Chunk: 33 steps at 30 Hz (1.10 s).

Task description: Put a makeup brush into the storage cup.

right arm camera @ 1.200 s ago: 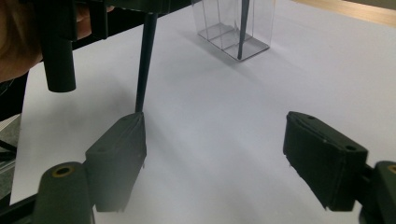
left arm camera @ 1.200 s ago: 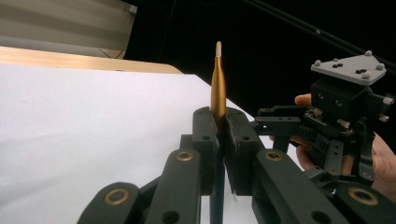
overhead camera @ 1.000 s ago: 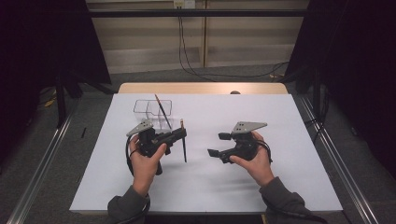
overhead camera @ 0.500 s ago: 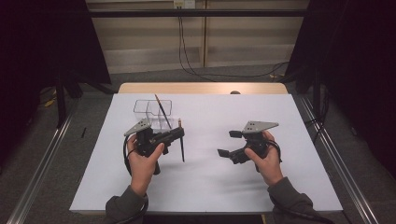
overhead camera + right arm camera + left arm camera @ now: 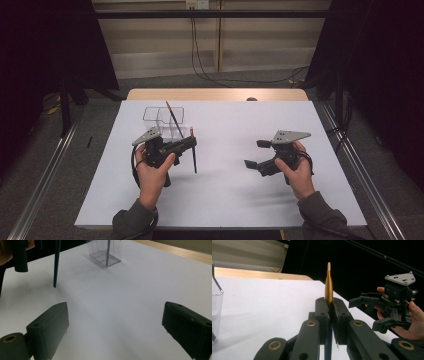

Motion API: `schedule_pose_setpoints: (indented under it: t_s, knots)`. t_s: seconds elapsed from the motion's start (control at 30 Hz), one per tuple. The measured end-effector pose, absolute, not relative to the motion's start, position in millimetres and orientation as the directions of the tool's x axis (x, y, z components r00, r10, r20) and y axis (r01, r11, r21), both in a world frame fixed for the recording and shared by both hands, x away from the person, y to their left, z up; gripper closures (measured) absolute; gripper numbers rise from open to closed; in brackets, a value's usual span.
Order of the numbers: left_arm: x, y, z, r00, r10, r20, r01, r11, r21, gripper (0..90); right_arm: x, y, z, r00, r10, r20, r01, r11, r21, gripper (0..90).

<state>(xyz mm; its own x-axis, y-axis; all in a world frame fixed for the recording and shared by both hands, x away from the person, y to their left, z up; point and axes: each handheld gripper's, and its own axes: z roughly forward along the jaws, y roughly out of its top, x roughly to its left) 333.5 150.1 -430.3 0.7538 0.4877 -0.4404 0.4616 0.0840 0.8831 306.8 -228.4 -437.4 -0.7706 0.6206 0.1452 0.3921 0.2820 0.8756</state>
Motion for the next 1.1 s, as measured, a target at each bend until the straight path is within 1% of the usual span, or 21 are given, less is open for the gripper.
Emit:
schedule_pose_setpoints:
  t_s: [0.3,1.1]
  knots:
    - [334.0,150.5,-429.9,0.753,0.491,-0.437,0.458,0.085,0.885,84.0,303.1,-245.9,-438.7,-0.764,0.630,0.137,0.394,0.288,0.873,6.8]
    - [333.8,156.1,-426.8,0.744,0.510,-0.432,0.450,0.096,0.888,84.0,289.5,-275.9,-442.7,-0.752,0.648,0.119,0.388,0.291,0.874,6.9]
